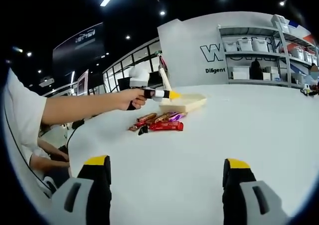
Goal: Place the target food into the container with the food tongs after gripping and lifting it, then release it inside without dropping or visibly crushing the food.
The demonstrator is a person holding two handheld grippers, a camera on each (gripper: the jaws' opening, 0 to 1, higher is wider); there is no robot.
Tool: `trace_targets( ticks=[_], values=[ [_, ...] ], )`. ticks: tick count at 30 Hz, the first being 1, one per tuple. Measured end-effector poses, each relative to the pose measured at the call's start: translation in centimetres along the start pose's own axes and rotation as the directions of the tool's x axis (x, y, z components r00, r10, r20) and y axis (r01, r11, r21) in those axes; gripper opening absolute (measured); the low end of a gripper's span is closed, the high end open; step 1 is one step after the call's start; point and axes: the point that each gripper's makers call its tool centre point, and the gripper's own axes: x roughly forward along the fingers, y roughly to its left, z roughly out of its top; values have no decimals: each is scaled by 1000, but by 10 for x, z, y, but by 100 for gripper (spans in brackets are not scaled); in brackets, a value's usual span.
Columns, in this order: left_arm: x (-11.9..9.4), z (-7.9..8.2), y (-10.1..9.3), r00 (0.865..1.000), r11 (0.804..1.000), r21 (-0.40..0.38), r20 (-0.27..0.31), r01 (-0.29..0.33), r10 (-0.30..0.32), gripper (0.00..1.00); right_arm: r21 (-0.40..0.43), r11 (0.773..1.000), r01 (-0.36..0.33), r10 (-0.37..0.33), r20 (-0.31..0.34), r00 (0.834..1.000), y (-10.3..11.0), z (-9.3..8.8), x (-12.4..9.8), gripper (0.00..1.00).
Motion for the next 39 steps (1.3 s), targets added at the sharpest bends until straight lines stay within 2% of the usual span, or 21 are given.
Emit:
trace_targets(
  ticks=[4, 8, 10, 11, 14, 18, 22, 25, 27, 31, 33, 39],
  values=[
    [-6, 7, -12, 1000, 1000, -3, 16, 25, -25, 22, -4, 1000, 14, -14, 2, 1000, -3, -1, -3, 93],
    [-12, 8, -27, 999, 999, 6, 18, 51, -51, 22, -5, 1000, 23, -23, 3, 1000, -4, -2, -5, 94],
    [-16, 7, -38, 996, 995, -52, 31, 82, -80, 21, -6, 1000, 23, -23, 4, 1000, -3, -2, -6, 94],
    [-18, 5, -42, 995, 994, -57, 25, 93, -92, 21, -5, 1000, 22, -22, 6, 1000, -2, -1, -7, 94],
    [-24, 3, -55, 994, 994, 2, 22, 107, -107, 21, -4, 1000, 17, -17, 10, 1000, 1, -1, -8, 94],
    [-32, 2, -73, 990, 990, -24, 30, 139, -138, 21, -5, 1000, 9, -9, 13, 1000, 5, 0, -10, 94],
    [-37, -8, -89, 986, 986, -9, 20, 166, -166, 22, -4, 1000, 0, 0, 16, 1000, 9, -1, -11, 94],
    [-42, -18, -106, 974, 973, -44, 24, 227, -226, 22, -3, 1000, -1, 1, 13, 1000, 11, -3, -12, 94],
    [-44, -24, -109, 973, 971, -56, 14, 231, -230, 22, -3, 1000, -3, 3, 13, 1000, 12, -3, -13, 94],
    [-49, -36, -119, 963, 963, -20, -2, 270, -270, 22, -3, 1000, -9, 9, 15, 1000, 15, -3, -13, 94],
    [-50, -45, -120, 962, 962, -33, -32, 270, -271, 23, -2, 1000, -10, 10, 17, 1000, 16, -3, -13, 94],
    [-49, -50, -119, 962, 962, -11, -32, 271, -271, 23, -5, 1000, -15, 15, 21, 1000, 20, -2, -15, 94]
  ],
)
